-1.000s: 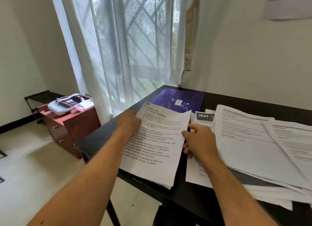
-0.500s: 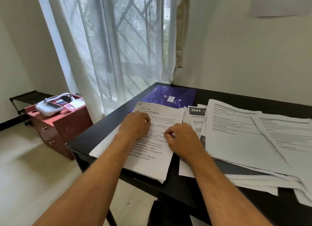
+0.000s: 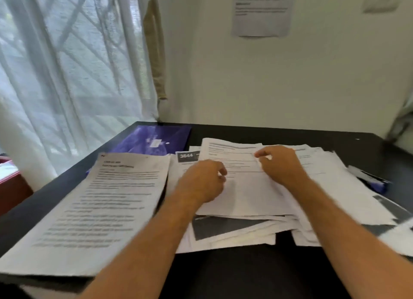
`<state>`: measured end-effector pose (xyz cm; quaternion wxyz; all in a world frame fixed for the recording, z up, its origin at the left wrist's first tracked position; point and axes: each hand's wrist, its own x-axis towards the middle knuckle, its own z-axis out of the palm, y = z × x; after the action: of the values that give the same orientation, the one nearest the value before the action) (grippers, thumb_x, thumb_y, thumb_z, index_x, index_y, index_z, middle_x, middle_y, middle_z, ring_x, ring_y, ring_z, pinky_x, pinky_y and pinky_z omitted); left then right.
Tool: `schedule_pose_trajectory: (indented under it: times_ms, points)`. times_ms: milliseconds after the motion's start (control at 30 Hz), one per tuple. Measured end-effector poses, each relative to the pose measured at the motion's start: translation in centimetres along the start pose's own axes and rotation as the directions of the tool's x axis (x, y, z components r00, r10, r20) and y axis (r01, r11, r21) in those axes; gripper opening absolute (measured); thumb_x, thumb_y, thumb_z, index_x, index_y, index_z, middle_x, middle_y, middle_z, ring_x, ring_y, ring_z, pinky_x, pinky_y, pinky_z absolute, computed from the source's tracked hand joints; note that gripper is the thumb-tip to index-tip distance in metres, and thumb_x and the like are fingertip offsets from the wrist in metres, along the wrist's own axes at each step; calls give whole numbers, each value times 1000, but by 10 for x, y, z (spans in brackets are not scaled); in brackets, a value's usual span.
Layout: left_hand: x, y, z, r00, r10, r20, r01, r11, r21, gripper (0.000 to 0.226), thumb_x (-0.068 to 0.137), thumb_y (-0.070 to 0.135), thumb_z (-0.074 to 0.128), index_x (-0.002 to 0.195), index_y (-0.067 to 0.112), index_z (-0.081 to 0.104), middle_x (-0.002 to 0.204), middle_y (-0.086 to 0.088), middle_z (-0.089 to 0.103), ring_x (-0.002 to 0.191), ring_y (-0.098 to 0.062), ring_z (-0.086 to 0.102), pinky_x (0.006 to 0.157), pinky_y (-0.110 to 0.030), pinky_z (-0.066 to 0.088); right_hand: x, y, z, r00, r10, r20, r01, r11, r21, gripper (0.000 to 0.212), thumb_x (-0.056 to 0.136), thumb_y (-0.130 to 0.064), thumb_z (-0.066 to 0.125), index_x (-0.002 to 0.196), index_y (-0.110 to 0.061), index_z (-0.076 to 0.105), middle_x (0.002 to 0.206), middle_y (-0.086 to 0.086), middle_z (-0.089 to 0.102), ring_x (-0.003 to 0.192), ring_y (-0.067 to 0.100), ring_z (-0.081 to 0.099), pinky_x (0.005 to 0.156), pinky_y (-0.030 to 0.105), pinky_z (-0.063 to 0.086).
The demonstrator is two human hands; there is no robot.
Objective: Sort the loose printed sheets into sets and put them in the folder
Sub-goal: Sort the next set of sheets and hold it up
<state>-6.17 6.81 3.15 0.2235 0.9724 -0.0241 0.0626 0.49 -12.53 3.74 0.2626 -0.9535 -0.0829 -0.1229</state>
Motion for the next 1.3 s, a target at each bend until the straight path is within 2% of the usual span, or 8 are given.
schedule_pose_trajectory:
  times_ms: [100,233,400,533,733,1033,1200,1300]
  points:
    - [25,47,29,995,68,79,-65,997,-39,28,99,23,58,126,24,64,131,-1,62,118,-21,58,106,-37,43,2,67,-30,991,114,70,-100,978,-181,29,98,-29,58,125,-25,68,132,1,65,120,21,59,107,36,41]
    - [56,91,62,995,62,75,-59,997,-49,33,100,32,56,130,19,60,134,-4,61,120,-23,58,104,-37,44,-14,112,-48,968,155,197,-135,985,-112,32,95,-38,63,127,-31,66,135,-5,62,119,15,56,108,34,38]
    - [81,94,96,997,-10,78,9,1000,19,73,89,65,57,142,16,45,145,-9,48,133,-29,44,109,-44,39,-10,126,-54,970,146,197,-132,988,-80,34,91,-38,69,125,-35,66,132,-8,62,102,6,52,94,24,39]
    - [95,78,106,995,-26,92,29,999,-22,95,78,76,60,149,20,33,152,-9,42,140,-31,38,115,-49,36,-4,120,-53,949,166,269,-125,979,-164,36,87,-42,73,122,-36,67,123,-9,65,100,7,54,90,23,40]
    - [98,65,105,998,6,59,-8,999,31,92,72,80,60,144,27,38,140,0,56,123,-26,55,103,-50,48,-9,113,-51,951,137,279,-102,985,-139,33,84,-36,78,116,-30,72,117,-8,67,102,9,57,90,24,40]
    - [94,73,102,999,-17,47,19,998,-56,98,74,68,73,152,25,32,148,-3,50,130,-28,50,108,-49,44,-14,108,-49,950,140,279,-136,990,-33,32,81,-33,81,112,-29,73,112,-10,68,103,9,60,98,28,46]
    - [87,77,96,997,-19,77,17,1000,22,96,78,73,64,154,25,29,154,-4,43,138,-27,43,116,-50,33,-14,108,-48,952,136,276,-128,991,-46,35,81,-35,80,114,-28,72,115,-9,67,103,9,58,94,25,43]
    - [84,77,93,996,-37,78,30,996,84,89,82,77,54,151,25,32,148,-4,49,130,-27,51,110,-50,42,-13,110,-47,953,158,259,-145,987,-69,39,81,-41,80,116,-28,71,117,-8,66,102,9,56,91,24,40]
